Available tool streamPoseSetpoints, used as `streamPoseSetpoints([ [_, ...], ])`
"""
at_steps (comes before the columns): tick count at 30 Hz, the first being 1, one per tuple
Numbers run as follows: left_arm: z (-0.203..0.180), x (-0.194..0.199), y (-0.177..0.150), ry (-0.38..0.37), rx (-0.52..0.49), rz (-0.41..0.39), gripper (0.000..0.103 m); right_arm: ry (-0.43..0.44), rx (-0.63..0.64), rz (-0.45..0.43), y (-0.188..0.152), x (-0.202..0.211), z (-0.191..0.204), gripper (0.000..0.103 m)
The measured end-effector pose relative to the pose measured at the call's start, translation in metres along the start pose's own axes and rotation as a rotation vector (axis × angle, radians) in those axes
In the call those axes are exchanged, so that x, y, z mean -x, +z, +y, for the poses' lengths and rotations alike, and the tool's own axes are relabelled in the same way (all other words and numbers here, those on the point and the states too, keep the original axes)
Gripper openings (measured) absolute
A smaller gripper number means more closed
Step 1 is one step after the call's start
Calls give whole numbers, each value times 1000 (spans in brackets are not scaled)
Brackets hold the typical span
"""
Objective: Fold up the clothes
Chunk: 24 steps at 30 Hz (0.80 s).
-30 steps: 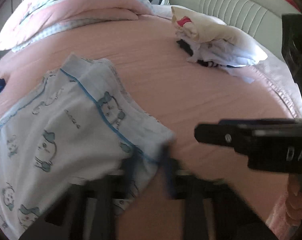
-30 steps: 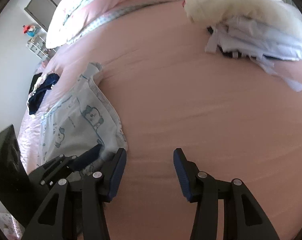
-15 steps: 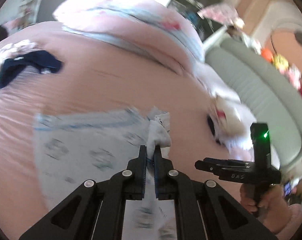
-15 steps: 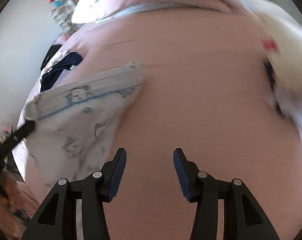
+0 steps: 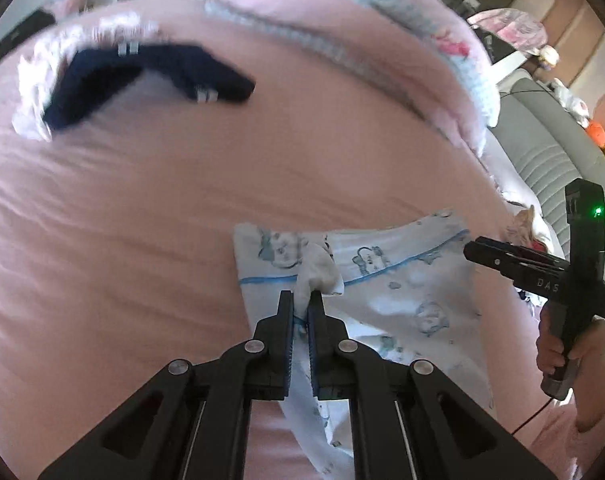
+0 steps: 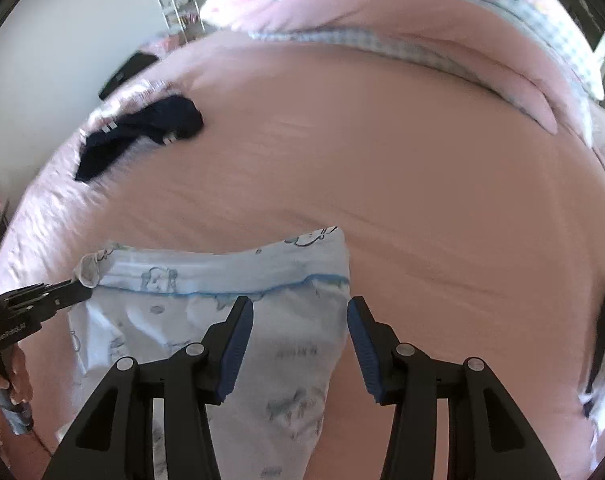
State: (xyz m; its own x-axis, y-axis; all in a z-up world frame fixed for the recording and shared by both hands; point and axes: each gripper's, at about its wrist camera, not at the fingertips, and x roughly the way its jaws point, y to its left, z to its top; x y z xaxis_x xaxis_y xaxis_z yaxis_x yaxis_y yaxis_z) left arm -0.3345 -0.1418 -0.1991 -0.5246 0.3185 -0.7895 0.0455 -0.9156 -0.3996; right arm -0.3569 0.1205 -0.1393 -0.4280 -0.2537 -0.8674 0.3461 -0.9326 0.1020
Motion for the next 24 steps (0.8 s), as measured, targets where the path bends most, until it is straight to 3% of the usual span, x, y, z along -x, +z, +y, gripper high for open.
streamPoseSetpoints([
  [2,5,-2,4,67,12,7,8,-24,-6,9,1,-7,-2,49],
  [4,4,17,6,108,-14,-78,8,-48,-11,17,2,-13,-5,49],
  [9,-4,19,4,83,-95,-32,10,-107,-24,37,4,-30,-10,49],
  [10,-5,16,2,81,-103,-17,12,-107,-20,35,6,-33,-8,49],
  [12,-5,7,1,158,-115,6,31,-108,-11,31,10,-40,-3,49],
  [13,-4,3,1,167,-105,15,35,-108,-6,29,12,-43,-1,49],
  [16,0,1,0,111,-81,14,36,-109,7,23,18,-53,6,49],
  [17,-1,2,0,105,-91,-3,31,-109,8,24,19,-57,7,49],
  [18,-4,3,1,125,-110,-23,2,-111,-10,42,18,-63,3,49],
  [20,-11,7,5,163,-152,-62,3,-108,-48,50,16,-66,-2,49],
  [24,-23,7,16,172,-223,-87,3,-112,-86,35,16,-67,-5,49],
])
